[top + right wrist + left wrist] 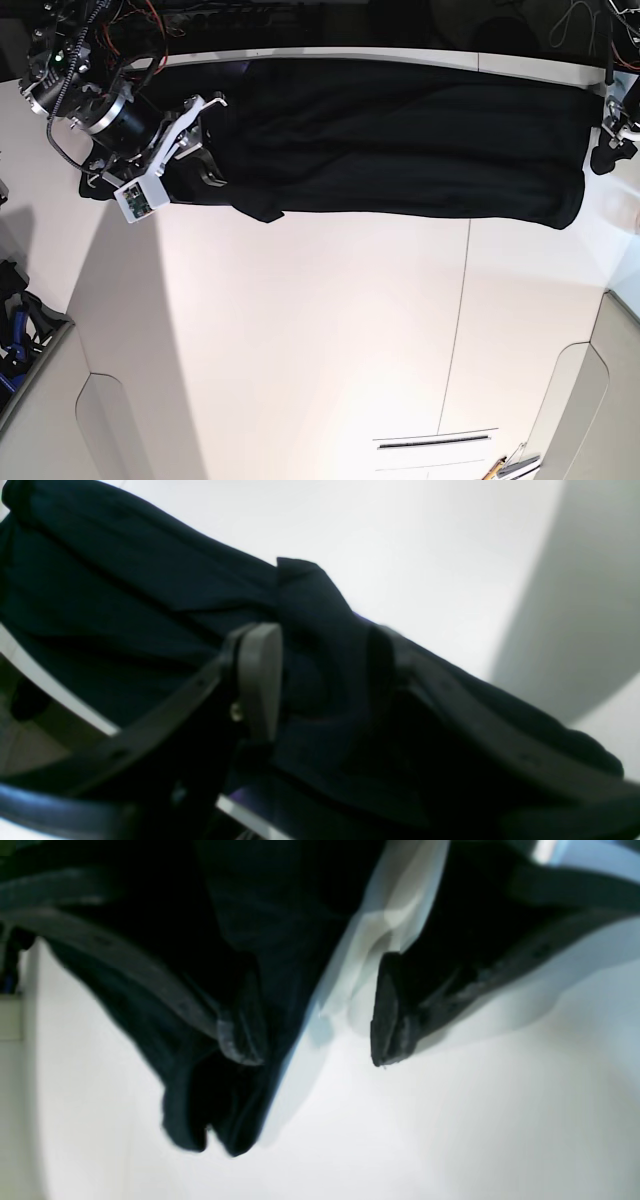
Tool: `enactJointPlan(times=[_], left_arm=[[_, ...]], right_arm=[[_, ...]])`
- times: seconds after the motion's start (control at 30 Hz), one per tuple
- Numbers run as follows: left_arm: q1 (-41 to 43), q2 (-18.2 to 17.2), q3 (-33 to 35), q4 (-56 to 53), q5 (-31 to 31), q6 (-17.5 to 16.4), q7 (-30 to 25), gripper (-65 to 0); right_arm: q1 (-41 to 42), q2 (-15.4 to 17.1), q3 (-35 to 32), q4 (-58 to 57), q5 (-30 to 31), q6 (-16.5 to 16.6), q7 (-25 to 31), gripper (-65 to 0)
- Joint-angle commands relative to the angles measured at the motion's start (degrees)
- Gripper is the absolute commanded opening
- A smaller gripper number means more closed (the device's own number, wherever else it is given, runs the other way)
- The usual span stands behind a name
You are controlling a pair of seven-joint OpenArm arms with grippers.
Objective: Fold the T-shirt properly
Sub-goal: 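Regrasp the strip's end with the left gripper, right gripper holding its end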
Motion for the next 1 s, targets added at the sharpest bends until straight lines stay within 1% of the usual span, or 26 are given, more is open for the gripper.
enactJointPlan(times=[0.0,0.1,0.33,0.43,0.57,0.63,0.77,0.83,0.87,0.97], left_arm=[[0.0,-0.3,-0.2,0.4,0.1,-0.5,0.5,-27.8],[0.0,1.2,-0.1,0.4,0.1,-0.5,0.5,-27.8],[0.0,3.2,0.4,0.4,-0.3,-0.5,0.8,-27.8],[0.0,3.2,2.8,0.4,-0.3,-0.5,0.5,-27.8],[0.0,3.2,6.1,0.4,0.8,-0.5,-2.0,-27.8],[0.0,3.2,6.8,0.4,2.0,-0.5,-3.1,-27.9],[0.0,3.2,7.0,0.4,2.4,-0.5,-4.6,-28.3],[-0.2,3.2,7.0,0.4,2.4,-0.5,-5.1,-33.3],[-0.2,3.2,7.0,0.4,2.4,-0.5,-5.4,-37.7],[-0.2,3.2,7.0,0.4,2.4,-0.5,-5.7,-55.2]], right_arm=[[0.3,0.3,0.2,0.9,0.7,0.0,1.5,-37.2],[0.3,0.3,0.2,0.9,0.7,0.0,1.5,-37.2],[0.3,0.3,0.2,0.9,0.7,0.0,1.5,-37.2],[0.3,0.3,0.2,0.9,0.7,0.0,1.5,-37.2],[0.3,0.3,0.2,0.9,0.7,0.0,1.5,-37.2],[0.3,0.3,0.2,0.9,0.7,0.0,1.5,-37.2],[0.3,0.3,0.2,0.9,0.7,0.0,1.5,-37.2],[0.3,0.3,0.2,0.9,0.7,0.0,1.5,-37.2],[0.3,0.3,0.2,0.9,0.7,0.0,1.5,-37.2],[0.3,0.3,0.2,0.9,0.7,0.0,1.5,-37.2]])
